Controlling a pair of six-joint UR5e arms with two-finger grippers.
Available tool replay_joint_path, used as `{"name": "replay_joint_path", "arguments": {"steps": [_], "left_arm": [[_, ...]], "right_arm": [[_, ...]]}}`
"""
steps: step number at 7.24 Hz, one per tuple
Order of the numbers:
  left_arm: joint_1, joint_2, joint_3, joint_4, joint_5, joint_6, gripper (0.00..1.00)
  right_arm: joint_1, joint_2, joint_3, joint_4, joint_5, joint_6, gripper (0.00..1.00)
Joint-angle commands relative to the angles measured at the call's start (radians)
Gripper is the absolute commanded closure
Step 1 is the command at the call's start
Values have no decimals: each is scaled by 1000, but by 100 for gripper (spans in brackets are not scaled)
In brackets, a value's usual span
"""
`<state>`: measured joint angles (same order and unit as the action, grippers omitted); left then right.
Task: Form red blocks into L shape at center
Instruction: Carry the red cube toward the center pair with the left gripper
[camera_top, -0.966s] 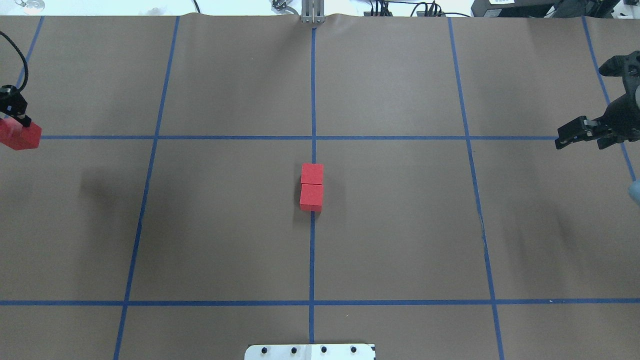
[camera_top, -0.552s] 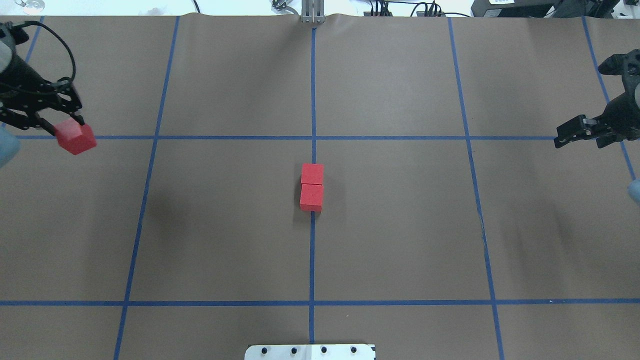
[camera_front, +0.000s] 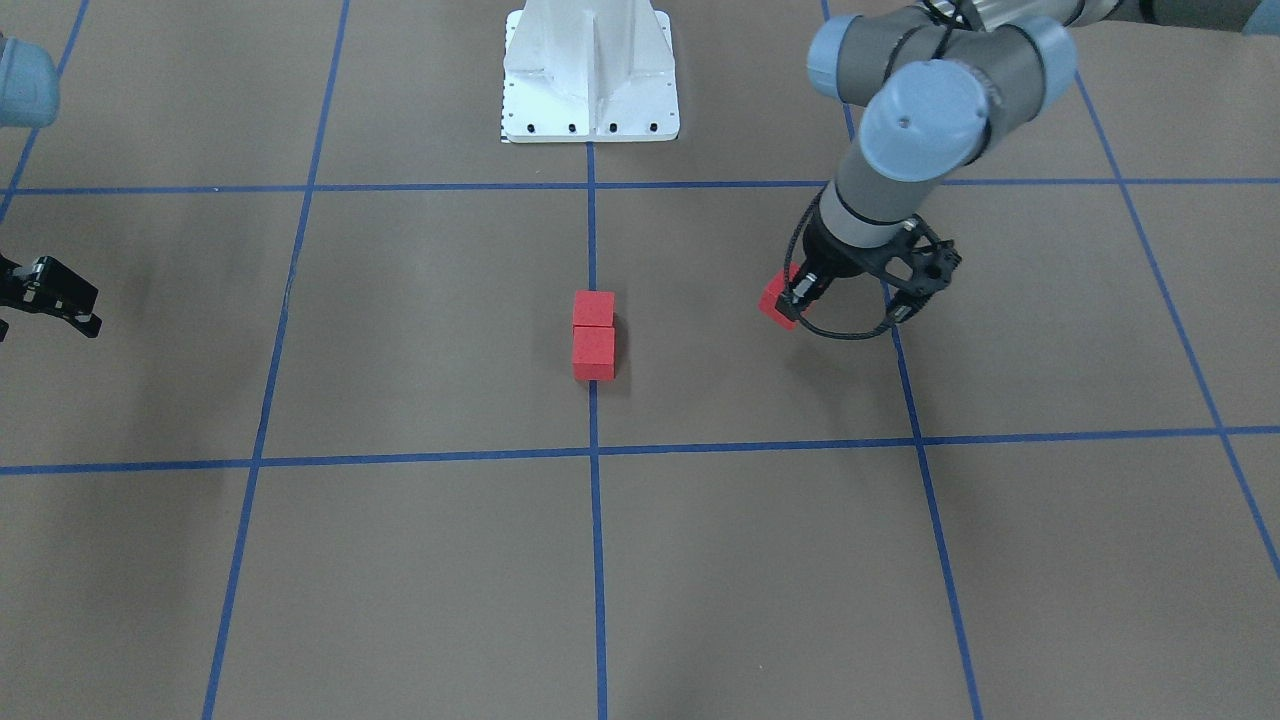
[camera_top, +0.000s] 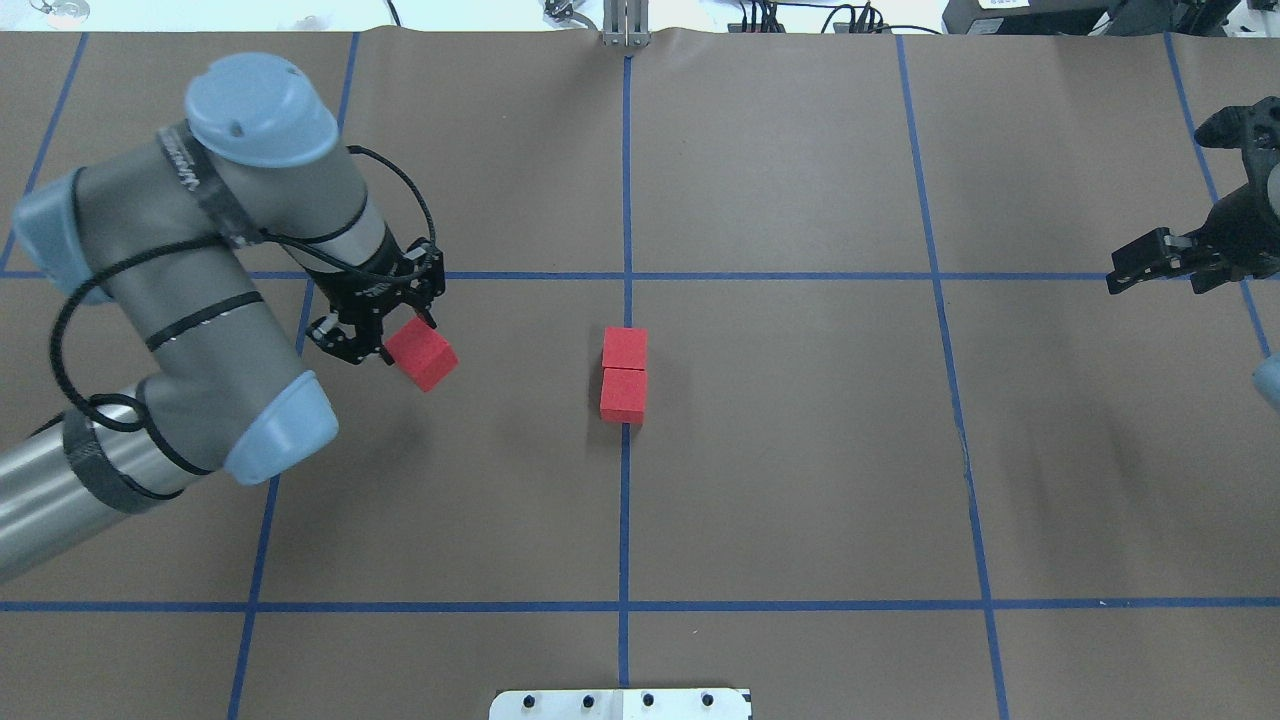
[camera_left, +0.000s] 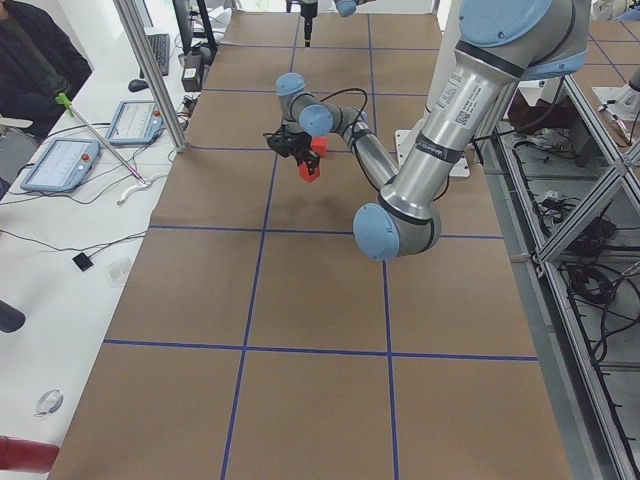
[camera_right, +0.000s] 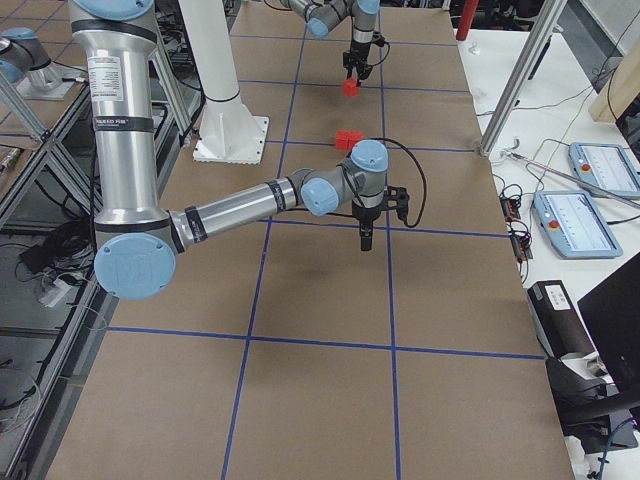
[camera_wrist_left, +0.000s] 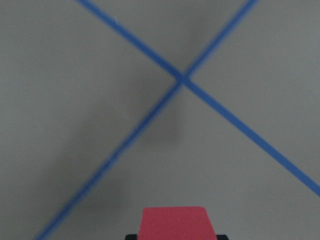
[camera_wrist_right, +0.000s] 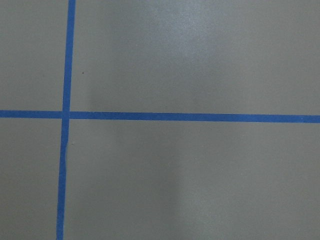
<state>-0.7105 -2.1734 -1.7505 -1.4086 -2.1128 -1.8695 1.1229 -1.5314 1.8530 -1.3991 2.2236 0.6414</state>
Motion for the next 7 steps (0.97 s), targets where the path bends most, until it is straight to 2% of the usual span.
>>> {"name": "replay_joint_path", "arguments": {"steps": [1,3,4,7], "left_arm": [[46,-141,163,-27,48,-321,100],[49,-193,315,-195,48,-547,100],[45,-195,347,-272,48,-624,100],[52,-221,348,-279,42,-755,100]], "right_arm": [[0,1,-3,0,-1,0,0],[0,0,-3,0,-1,0,0],[-2,0,-3,2,1,0,0],[-2,0,-5,0,1,0,0]]}}
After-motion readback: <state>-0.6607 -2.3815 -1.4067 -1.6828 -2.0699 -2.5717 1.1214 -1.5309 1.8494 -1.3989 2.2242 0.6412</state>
